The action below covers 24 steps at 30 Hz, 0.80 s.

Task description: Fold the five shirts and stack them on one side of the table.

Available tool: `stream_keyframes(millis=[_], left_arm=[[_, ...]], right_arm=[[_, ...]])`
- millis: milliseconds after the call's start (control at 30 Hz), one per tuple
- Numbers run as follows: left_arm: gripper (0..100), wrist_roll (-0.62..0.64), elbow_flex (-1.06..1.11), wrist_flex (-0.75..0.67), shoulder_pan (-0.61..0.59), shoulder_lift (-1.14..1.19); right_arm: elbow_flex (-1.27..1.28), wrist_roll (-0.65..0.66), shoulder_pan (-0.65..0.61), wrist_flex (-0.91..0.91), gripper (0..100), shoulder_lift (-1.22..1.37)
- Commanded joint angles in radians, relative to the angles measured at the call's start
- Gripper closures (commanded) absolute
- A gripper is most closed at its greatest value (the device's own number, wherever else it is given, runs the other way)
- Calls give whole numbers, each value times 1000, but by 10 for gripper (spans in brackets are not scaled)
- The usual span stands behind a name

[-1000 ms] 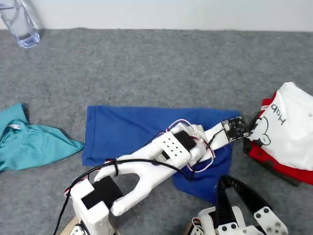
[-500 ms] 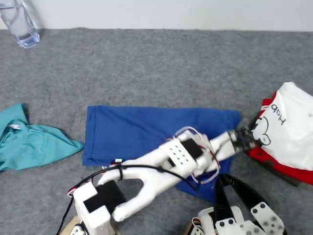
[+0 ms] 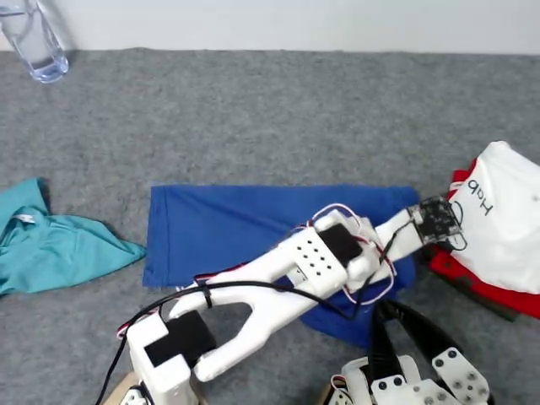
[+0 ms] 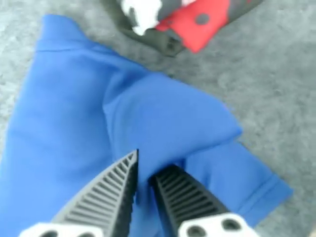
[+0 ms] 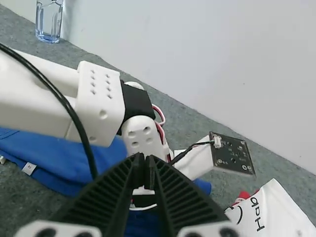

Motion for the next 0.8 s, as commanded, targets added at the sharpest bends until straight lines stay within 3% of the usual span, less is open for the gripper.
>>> stream_keyframes(millis=[0,200,333,433,767], left_arm=[[989,11,-45,-15,-37,-31],[978,11,-113,-12,-150,110],[840,12,-159,-12,-204,201],[750,103,-182,-11,-229,235],[743,143,-361,129,-319,247]], right_arm=[[2,-9,-8,30,987,5],[2,-11,-8,30,987,5],[6,-11,-8,30,987,5],[6,-11,-8,31,987,5],[8,-11,-8,33,987,5]])
